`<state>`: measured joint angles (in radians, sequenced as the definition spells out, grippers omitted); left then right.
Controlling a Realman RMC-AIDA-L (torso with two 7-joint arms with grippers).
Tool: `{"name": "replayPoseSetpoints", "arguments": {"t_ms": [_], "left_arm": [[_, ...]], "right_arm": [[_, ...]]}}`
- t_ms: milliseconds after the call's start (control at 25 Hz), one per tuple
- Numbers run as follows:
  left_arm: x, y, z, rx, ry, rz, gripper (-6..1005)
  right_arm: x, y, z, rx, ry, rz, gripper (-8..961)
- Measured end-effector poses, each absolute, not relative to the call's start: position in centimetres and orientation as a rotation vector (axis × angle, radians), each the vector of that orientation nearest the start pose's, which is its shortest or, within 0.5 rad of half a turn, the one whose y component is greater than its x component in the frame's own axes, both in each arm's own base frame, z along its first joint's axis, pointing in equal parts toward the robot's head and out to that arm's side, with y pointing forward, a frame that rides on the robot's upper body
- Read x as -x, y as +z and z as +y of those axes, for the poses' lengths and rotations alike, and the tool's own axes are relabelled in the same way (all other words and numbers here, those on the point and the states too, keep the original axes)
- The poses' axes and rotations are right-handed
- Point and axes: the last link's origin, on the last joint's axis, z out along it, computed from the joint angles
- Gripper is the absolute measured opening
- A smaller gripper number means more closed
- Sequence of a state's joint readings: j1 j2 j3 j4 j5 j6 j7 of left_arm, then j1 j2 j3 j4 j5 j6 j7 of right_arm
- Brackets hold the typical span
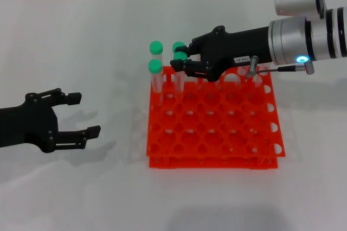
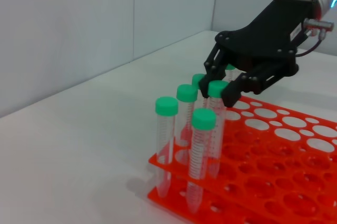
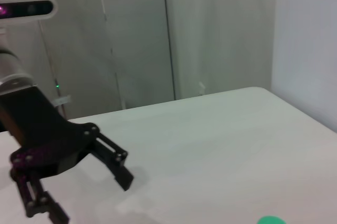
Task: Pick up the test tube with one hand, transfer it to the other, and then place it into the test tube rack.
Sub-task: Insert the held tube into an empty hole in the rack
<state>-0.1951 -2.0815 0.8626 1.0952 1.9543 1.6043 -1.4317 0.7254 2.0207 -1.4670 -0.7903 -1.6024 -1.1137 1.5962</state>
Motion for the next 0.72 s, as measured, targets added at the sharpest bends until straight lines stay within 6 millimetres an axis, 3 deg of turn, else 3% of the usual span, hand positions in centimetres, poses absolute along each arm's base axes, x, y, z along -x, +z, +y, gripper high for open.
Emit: {"name": "replayPoseSetpoints", "arguments": {"t_ms": [360, 560, 720], "left_arm": [[30.11, 4.70, 27.02, 2.677, -0.423, -0.528, 890], [30.11, 4.70, 27.02, 2.677, -0.423, -0.528, 890], [30.11, 4.70, 27.02, 2.677, -0.424, -0.530, 889]], "right_arm": [[-13.36, -5.38, 38.69, 2.895, 0.496, 0.216, 310], [-13.56, -5.32, 38.63, 2.891, 0.502, 0.227, 440], [-13.57, -5.22, 38.64, 2.886, 0.508, 0.229, 440]]}}
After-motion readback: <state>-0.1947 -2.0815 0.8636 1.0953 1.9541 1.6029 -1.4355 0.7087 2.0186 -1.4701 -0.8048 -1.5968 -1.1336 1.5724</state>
